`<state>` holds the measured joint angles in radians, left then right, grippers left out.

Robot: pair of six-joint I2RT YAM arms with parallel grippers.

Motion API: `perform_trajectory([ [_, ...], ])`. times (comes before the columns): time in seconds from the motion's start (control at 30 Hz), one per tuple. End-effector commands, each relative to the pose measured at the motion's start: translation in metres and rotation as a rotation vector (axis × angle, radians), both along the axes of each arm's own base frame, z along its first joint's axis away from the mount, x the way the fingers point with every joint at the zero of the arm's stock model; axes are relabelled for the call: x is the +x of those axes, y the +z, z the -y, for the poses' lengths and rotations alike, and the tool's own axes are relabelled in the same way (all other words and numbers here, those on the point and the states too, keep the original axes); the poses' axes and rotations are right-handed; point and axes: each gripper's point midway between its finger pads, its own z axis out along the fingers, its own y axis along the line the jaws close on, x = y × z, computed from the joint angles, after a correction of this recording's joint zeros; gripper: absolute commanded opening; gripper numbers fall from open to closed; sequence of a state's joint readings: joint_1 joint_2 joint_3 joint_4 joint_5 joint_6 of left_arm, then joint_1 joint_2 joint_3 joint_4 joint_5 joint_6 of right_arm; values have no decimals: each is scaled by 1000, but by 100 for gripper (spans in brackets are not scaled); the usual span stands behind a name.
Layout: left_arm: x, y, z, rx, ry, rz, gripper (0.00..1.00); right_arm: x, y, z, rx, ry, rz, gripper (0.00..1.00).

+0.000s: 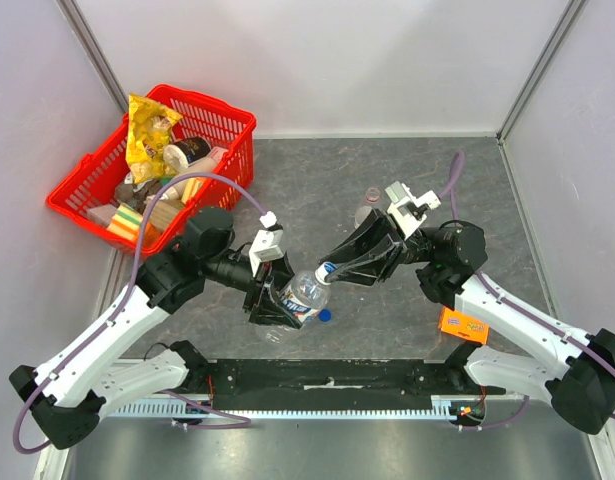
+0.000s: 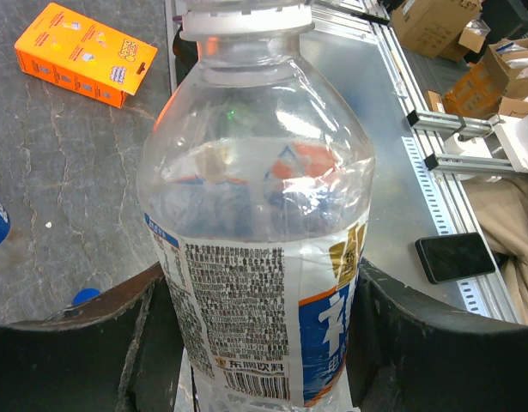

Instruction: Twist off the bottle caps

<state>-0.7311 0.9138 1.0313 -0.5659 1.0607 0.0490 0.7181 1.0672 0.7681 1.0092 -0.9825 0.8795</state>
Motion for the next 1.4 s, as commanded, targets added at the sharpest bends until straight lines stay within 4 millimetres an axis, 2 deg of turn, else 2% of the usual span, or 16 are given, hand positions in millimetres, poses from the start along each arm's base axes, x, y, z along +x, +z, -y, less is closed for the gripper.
perform_trajectory([
  [0.0,-2,17,0,-49,-12,44,2,-5,16,6,67,-15,36,32],
  [0.2,2,8,-2,-19,27,45,2,1,28,6,85,-56,5,87],
  [0.27,4,4,-3,-6,42,47,2,4,32,6,85,-75,-9,97],
  [0.43,15,-9,-4,36,112,66,2,15,33,5,59,-147,-35,98],
  [0.57,31,-20,-8,77,213,99,2,34,24,2,4,-247,-81,98],
  [0.77,69,-29,-19,150,441,160,2,97,-5,2,-151,-562,-246,98],
  [0.87,83,-28,-26,168,535,191,2,117,-16,6,-181,-662,-311,98],
  [1.07,111,-30,-45,218,733,228,2,132,-31,0,-207,-690,-425,98],
  [1.27,121,-34,-50,258,785,235,2,141,-40,-12,-219,-666,-510,98],
  [1.37,124,-40,-53,293,801,227,2,142,-39,-21,-209,-627,-522,96],
])
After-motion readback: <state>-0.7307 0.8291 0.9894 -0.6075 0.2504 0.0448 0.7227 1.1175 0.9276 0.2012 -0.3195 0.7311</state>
